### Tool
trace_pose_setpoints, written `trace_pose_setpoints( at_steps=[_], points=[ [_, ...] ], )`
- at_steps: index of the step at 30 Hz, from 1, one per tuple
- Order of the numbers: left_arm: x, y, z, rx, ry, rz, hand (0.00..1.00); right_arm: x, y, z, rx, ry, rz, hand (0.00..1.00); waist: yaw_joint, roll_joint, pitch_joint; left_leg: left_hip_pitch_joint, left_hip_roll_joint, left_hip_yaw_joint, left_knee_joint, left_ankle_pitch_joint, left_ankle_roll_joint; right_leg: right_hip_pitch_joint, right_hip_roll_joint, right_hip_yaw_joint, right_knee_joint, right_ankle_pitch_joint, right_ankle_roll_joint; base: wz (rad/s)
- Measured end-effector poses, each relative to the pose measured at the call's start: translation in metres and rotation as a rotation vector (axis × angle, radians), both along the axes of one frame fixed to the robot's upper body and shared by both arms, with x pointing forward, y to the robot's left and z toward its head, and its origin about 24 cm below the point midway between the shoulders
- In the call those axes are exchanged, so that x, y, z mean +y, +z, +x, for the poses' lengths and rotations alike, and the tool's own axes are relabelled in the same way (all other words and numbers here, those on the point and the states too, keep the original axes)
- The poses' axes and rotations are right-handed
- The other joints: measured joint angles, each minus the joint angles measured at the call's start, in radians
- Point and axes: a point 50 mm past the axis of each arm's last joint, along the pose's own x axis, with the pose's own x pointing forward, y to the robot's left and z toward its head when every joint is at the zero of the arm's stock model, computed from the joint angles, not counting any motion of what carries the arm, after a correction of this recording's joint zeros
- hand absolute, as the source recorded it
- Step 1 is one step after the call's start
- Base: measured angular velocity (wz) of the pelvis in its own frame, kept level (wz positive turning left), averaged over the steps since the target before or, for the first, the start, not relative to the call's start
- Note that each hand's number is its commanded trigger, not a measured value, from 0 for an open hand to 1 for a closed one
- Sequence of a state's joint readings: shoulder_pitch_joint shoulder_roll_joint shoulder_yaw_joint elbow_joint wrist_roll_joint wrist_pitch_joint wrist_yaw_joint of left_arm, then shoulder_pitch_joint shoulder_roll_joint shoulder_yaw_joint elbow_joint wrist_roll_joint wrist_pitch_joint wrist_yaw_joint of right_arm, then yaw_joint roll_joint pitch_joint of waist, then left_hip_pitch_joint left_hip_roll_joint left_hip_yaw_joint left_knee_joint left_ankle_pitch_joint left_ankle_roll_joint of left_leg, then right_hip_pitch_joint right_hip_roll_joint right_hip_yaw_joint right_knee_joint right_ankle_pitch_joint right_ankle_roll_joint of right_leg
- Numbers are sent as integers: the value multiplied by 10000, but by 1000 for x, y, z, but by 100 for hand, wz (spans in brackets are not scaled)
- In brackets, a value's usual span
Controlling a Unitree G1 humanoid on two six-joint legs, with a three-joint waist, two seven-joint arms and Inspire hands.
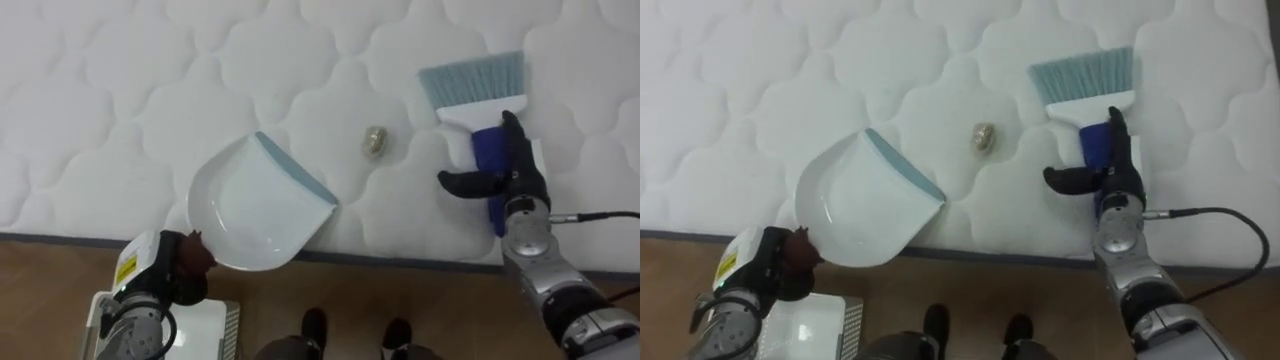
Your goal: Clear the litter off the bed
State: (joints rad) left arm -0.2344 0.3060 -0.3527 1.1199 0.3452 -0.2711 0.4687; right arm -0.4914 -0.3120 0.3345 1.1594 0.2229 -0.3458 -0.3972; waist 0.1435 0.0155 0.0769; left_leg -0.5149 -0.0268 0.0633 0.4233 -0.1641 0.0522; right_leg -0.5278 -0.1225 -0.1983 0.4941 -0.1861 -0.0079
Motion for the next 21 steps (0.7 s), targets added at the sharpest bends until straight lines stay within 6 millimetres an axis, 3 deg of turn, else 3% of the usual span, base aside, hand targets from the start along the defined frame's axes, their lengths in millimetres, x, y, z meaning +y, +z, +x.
trace_pose_setpoints(
  at_steps=[12,15,16,17,18,21],
  points=[
    [0,0,0,43,6,56,100,-9,-12,-10,885,-112,-493,0,-37,14,-38,65,-7,-149,28,2,-4,214,29,-158,-123,14,12,3],
    [1,-1,-1,137,50,109,100,-11,-15,-13,1122,-27,-787,0,-34,31,-118,63,-5,-167,24,3,-4,240,22,-205,-139,16,12,4],
    [2,-1,-1,208,70,134,100,-11,-18,-16,1229,-60,-796,34,-38,39,-191,64,-5,-181,26,3,-3,257,20,-226,-146,16,12,4],
    [2,-1,-1,234,79,142,100,-12,-19,-18,1313,-92,-803,83,-38,42,-217,77,-5,-188,27,3,-3,276,20,-236,-153,16,12,4],
    [2,-2,-1,283,101,164,100,-13,-22,-21,1463,-150,-819,100,-40,48,-220,159,-5,-203,15,3,-3,379,21,-254,-190,16,12,4],
    [3,-3,-3,487,149,215,100,-16,-29,-29,1767,-371,-910,100,-43,61,-235,339,-10,-249,-71,3,-3,597,20,-319,-296,25,22,4]
  ],
)
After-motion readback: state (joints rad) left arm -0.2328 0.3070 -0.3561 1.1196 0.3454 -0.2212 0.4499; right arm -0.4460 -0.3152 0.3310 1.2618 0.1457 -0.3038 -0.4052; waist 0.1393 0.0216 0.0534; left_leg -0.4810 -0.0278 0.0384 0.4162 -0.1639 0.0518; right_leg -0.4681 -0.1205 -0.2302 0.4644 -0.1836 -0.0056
